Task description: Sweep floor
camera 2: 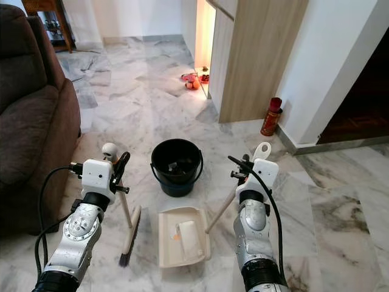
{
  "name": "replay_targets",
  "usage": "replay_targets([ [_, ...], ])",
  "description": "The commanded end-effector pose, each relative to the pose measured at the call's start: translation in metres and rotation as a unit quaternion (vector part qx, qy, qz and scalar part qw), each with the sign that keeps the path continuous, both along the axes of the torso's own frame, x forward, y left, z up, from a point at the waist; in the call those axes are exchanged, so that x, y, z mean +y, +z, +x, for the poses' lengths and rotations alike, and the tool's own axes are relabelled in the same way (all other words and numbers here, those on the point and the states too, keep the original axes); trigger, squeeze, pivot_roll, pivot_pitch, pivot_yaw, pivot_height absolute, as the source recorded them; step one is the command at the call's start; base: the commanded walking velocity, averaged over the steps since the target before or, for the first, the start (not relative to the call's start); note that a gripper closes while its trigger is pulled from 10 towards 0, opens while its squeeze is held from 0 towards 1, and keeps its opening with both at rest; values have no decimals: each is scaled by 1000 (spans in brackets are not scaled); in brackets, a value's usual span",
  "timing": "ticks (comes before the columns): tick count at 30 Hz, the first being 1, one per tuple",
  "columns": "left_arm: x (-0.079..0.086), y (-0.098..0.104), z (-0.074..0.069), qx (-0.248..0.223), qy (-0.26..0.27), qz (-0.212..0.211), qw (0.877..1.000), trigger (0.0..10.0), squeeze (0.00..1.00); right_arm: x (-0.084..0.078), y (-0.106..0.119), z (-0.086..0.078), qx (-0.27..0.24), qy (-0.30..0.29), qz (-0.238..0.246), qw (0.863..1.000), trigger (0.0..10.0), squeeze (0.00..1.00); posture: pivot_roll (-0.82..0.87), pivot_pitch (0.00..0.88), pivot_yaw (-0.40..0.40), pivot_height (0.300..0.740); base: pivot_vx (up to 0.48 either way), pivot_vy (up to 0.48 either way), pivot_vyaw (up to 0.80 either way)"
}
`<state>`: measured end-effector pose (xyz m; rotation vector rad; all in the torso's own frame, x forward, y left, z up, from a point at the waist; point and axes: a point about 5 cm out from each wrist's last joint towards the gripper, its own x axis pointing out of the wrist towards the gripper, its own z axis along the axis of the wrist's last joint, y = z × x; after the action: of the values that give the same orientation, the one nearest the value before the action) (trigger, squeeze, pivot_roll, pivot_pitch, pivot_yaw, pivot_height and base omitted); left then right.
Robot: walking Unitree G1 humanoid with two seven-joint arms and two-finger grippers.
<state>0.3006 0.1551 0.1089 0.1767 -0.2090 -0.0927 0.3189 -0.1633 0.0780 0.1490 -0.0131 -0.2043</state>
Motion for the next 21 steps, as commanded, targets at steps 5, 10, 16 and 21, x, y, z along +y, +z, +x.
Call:
replay_targets([
  [5,1,13,3,-28,3,13,1000,10000,0,2,11,6,-22,3,2,1000,10000,0,110,0,-35,740,347,0,0],
  [10,1,13,3,-29,3,13,999,10000,0,3,11,6,-22,9,-6,1000,10000,0,110,0,-36,740,359,0,178],
  [16,1,14,3,-32,1,14,999,10000,0,4,11,6,-24,10,3,1000,10000,0,111,0,-35,740,214,0,86],
  [21,0,14,3,-33,0,14,999,10000,0,5,11,6,-23,12,3,1000,10000,0,110,0,-34,740,0,0,0],
])
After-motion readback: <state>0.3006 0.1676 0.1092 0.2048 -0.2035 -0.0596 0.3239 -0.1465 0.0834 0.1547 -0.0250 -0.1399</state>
